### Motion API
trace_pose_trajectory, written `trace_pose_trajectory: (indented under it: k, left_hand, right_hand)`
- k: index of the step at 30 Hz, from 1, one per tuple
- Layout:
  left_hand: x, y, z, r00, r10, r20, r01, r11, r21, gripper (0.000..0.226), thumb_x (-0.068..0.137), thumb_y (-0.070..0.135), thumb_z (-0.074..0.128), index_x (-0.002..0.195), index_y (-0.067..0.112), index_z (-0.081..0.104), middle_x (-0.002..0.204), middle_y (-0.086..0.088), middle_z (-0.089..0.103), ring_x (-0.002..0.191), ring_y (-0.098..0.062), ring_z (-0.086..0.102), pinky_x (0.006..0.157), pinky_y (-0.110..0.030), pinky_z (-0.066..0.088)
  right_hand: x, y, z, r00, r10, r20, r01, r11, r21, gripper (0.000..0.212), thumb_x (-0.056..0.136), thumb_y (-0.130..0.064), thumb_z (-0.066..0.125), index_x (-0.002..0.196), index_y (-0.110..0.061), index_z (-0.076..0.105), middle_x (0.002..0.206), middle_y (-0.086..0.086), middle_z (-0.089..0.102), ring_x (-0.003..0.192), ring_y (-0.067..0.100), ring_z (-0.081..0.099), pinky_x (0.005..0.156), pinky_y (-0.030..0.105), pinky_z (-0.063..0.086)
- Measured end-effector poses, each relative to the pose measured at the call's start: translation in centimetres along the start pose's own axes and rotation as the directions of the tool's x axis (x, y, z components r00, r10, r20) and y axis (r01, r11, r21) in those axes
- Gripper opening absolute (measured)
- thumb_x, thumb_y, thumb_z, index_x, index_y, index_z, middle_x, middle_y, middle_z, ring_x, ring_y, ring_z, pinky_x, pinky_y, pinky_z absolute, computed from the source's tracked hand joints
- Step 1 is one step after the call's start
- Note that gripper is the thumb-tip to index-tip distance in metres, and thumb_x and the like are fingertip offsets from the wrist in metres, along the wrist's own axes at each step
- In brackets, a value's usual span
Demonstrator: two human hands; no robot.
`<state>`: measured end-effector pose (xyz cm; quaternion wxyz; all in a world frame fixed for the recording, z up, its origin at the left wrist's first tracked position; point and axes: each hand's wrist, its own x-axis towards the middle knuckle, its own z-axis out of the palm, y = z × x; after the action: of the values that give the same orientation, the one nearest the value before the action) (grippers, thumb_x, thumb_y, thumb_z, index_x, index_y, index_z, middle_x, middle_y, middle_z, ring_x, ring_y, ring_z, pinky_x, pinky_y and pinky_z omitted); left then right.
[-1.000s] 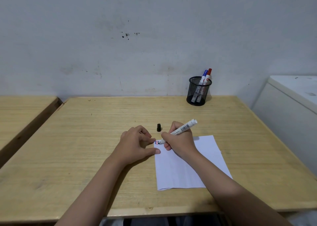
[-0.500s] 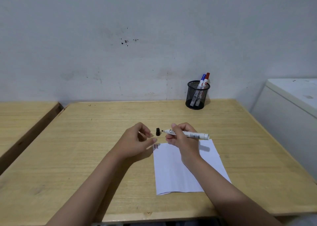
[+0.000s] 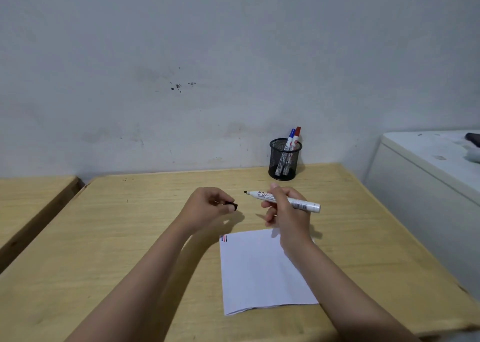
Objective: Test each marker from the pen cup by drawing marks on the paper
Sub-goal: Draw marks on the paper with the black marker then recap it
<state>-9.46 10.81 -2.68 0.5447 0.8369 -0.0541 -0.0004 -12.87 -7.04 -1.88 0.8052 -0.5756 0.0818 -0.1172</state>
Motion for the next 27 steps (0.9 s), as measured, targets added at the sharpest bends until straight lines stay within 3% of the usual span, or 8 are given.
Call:
trace_pose_trajectory:
  k: [3, 7, 12, 22, 27]
  left_hand:
    - [-0.6, 1.2, -0.2, 0.999, -0.003, 0.042, 0.016, 0.949, -0.316, 0.011, 0.077, -0.001, 0.069, 0.084, 0.008, 0.070, 0.079, -0.010, 0.072, 0.072, -0.012, 0.068, 0.069, -0.020, 0.055]
    - [-1.4, 2.5, -0.1, 0.997, 0.015, 0.072, 0.022, 0.872, -0.489, 0.013, 0.079, -0.003, 0.064, 0.086, 0.006, 0.070, 0.076, -0.004, 0.074, 0.074, -0.014, 0.071, 0.080, -0.026, 0.057]
    - [-2.4, 4.1, 0.1, 0.995, 0.044, 0.093, 0.015, 0.830, -0.557, 0.013, 0.081, -0.003, 0.061, 0.086, 0.006, 0.069, 0.072, -0.002, 0.074, 0.071, -0.011, 0.070, 0.078, -0.023, 0.058]
    - [-3.8, 6.1, -0.5, 0.989, 0.082, 0.122, -0.004, 0.845, -0.535, 0.012, 0.078, -0.004, 0.063, 0.085, 0.004, 0.069, 0.075, -0.003, 0.074, 0.070, -0.013, 0.070, 0.078, -0.025, 0.058]
    - [-4.0, 6.9, -0.6, 0.993, 0.094, 0.065, -0.037, 0.805, -0.592, 0.013, 0.078, -0.008, 0.061, 0.082, 0.001, 0.070, 0.069, -0.004, 0.073, 0.064, -0.014, 0.070, 0.073, -0.023, 0.059]
  right_hand:
    - [-0.3, -1.2, -0.2, 0.999, -0.051, 0.019, 0.052, 0.998, -0.041, 0.028, 0.087, -0.024, 0.063, 0.074, 0.000, 0.058, 0.050, 0.004, 0.062, 0.031, 0.010, 0.041, 0.035, 0.020, 0.035]
    - [-0.8, -2.6, -0.1, 0.990, -0.135, 0.040, 0.138, 0.986, -0.091, 0.030, 0.088, -0.022, 0.062, 0.066, -0.002, 0.056, 0.046, 0.002, 0.062, 0.030, 0.010, 0.040, 0.034, 0.021, 0.036]
    - [-1.3, -3.5, -0.2, 0.977, -0.200, 0.068, 0.207, 0.972, -0.110, 0.032, 0.088, -0.019, 0.062, 0.060, -0.006, 0.054, 0.043, 0.002, 0.061, 0.028, 0.010, 0.038, 0.033, 0.019, 0.033]
    - [-1.5, -5.3, 0.3, 0.951, -0.251, 0.183, 0.276, 0.953, -0.126, 0.032, 0.088, -0.011, 0.061, 0.060, -0.004, 0.049, 0.046, 0.010, 0.056, 0.028, 0.007, 0.045, 0.032, 0.018, 0.033]
    - [-1.7, -5.2, 1.1, 0.953, -0.254, 0.167, 0.267, 0.962, -0.062, 0.035, 0.088, -0.010, 0.060, 0.056, -0.007, 0.046, 0.041, 0.001, 0.056, 0.032, 0.014, 0.047, 0.035, 0.021, 0.037]
